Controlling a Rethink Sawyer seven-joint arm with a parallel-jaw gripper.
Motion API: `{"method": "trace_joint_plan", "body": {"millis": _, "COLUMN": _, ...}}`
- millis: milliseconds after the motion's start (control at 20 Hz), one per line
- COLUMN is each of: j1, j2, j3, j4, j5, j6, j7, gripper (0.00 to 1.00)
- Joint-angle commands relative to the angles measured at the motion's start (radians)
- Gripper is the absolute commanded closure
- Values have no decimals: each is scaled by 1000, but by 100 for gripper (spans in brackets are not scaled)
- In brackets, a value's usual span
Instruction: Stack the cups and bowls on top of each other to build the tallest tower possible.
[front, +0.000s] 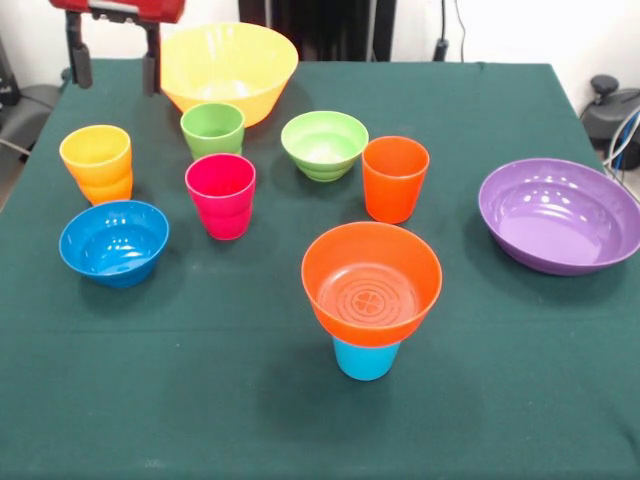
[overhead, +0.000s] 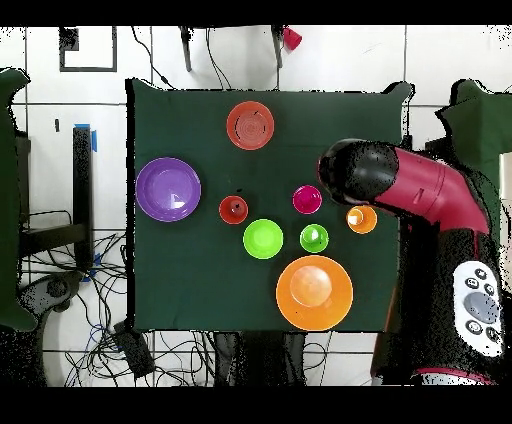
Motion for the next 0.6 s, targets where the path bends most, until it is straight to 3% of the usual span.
{"method": "trace_joint_plan", "body": {"millis": 50, "j1": -11, "j2": 63, "j3": 96, "j4": 107, "j5": -93, "j6": -75, "j7": -54, "gripper": 0}}
{"method": "trace_joint_plan", "body": {"millis": 300, "j1": -33, "j2": 48, "j3": 123, "j4": 159, "j5": -95, "j6": -124, "j7": -58, "gripper": 0}}
{"method": "trace_joint_plan", "body": {"millis": 600, "j1": -32, "j2": 111, "j3": 127, "j4": 131, "j5": -118, "j6": -167, "j7": -19, "gripper": 0}}
